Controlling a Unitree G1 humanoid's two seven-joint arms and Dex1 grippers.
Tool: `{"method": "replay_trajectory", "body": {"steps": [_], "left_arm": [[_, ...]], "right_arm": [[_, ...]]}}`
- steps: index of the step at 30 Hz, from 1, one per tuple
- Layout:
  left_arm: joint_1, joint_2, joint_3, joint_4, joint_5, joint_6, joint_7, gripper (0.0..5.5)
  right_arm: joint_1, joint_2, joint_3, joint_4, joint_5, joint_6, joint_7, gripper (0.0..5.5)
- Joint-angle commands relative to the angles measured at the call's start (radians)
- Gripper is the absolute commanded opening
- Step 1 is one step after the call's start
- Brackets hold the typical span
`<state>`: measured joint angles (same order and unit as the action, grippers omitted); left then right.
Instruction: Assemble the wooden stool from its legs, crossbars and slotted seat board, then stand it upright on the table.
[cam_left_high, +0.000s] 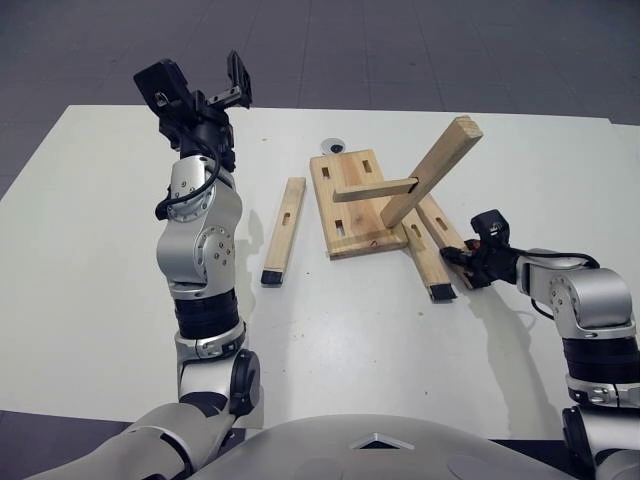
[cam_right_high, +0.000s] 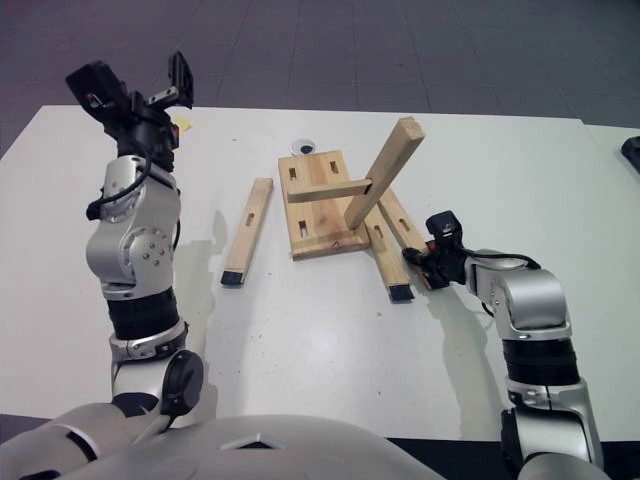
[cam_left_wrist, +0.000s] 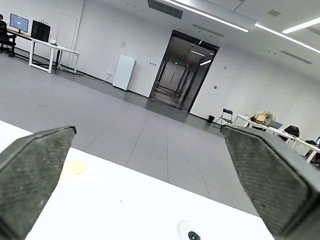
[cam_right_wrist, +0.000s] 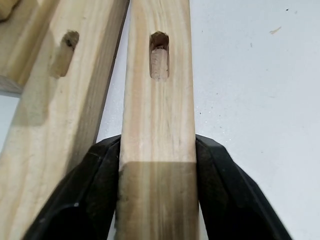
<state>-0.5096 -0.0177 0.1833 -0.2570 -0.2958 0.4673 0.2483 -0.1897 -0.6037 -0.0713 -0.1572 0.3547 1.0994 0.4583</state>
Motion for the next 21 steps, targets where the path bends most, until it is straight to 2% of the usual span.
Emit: {"method": "replay_trajectory", "body": {"steps": [1, 7, 10, 16, 21], "left_arm": [[-0.006, 0.012, 0.024, 0.026, -0.003, 0.037, -0.002, 5.4], [-0.039, 0.051, 0.19, 0.049, -0.142, 0.072, -0.025, 5.4], [-0.111, 0.079, 0.273, 0.035, -0.354, 0.115, -0.114, 5.4], [-0.3, 0.157, 0.256, -0.007, -0.805, 0.3, -0.312, 5.4], [-0.423, 0.145, 0.162, 0.014, -1.004, 0.389, -0.28, 5.4]], "right_arm": [[-0.003, 0.094, -0.124, 0.005, 0.046, -0.086, -0.033, 2.06], [-0.101, 0.149, -0.302, -0.079, 0.056, -0.346, -0.131, 2.06], [-0.165, 0.167, -0.345, -0.172, 0.082, -0.464, -0.158, 2.06], [-0.288, 0.167, -0.261, -0.32, 0.107, -0.605, -0.125, 2.06], [-0.344, 0.186, -0.146, -0.343, 0.091, -0.673, -0.093, 2.06]]}}
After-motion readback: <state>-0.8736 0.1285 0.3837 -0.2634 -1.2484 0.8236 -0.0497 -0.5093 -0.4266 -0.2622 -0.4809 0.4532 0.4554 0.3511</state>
